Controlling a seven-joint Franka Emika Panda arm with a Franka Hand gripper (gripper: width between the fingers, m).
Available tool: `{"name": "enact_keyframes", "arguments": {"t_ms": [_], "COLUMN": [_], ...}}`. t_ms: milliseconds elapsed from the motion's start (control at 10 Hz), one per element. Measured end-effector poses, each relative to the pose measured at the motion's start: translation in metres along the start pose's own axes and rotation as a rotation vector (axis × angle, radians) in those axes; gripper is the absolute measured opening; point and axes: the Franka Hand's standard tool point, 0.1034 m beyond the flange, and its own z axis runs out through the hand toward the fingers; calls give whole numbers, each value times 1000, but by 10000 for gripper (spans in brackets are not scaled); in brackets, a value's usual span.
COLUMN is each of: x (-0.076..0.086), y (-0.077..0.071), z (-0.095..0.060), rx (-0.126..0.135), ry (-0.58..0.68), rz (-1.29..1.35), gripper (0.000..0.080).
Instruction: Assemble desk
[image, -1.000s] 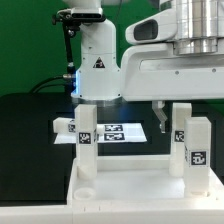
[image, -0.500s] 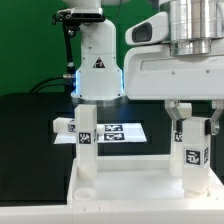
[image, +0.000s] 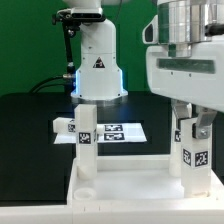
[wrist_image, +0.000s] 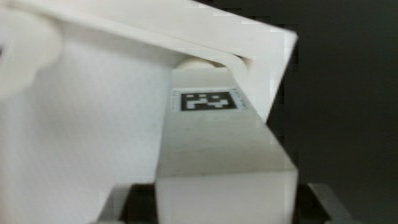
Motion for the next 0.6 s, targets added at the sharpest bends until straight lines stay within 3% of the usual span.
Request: {"name": "enact_keyframes", "arguments": {"t_ms": [300, 400, 500, 600], "x": [-3, -3, -3, -8], "y": [1, 1, 1, 1], "z": [0, 0, 1, 1], "rx": [-2, -2, -2, 1], "ry": [-7, -6, 2, 7], "rz": [157, 122, 21, -160], "gripper": [285, 385, 385, 558]}}
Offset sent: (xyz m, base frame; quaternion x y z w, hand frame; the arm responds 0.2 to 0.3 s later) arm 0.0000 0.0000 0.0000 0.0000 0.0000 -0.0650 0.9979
